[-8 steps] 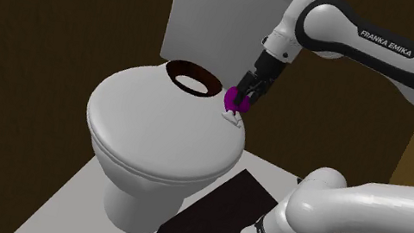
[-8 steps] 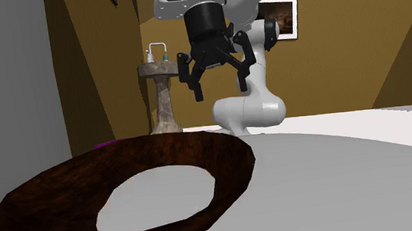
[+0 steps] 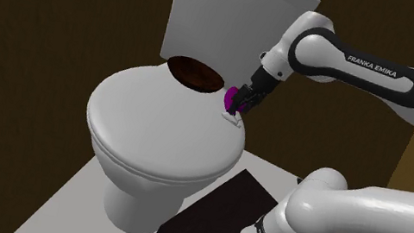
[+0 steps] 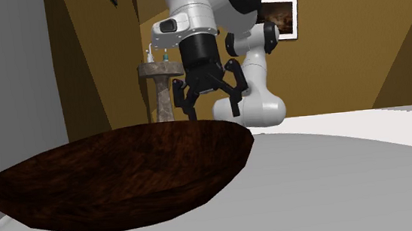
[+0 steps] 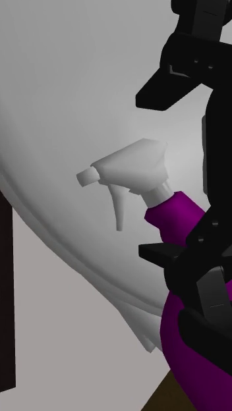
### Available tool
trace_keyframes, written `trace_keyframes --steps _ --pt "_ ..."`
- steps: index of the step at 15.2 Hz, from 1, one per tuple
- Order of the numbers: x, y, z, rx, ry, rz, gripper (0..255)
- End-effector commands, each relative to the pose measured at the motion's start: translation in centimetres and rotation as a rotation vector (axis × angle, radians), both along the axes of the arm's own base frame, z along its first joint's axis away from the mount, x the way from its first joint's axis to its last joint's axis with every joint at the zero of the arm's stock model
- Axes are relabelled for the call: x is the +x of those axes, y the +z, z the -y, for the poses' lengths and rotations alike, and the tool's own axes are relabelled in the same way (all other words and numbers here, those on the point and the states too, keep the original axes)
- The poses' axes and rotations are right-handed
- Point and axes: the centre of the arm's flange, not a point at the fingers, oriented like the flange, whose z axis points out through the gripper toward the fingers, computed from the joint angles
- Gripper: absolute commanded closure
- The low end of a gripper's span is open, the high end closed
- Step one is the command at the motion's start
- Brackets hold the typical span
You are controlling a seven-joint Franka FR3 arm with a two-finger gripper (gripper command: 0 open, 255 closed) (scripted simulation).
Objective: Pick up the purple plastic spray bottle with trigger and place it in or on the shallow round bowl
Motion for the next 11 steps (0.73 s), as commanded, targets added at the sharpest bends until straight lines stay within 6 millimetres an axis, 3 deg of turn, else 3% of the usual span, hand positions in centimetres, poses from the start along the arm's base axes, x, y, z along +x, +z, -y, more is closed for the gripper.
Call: trace_keyframes --steps 1,4,11 --pt "0.0 -1.1 -0.1 0.001 0.000 0.003 0" --pt "0.1 -2.4 -0.4 0.001 0.000 0.003 0" --pt "0.1 -2.4 -0.4 0.001 0.000 0.003 0"
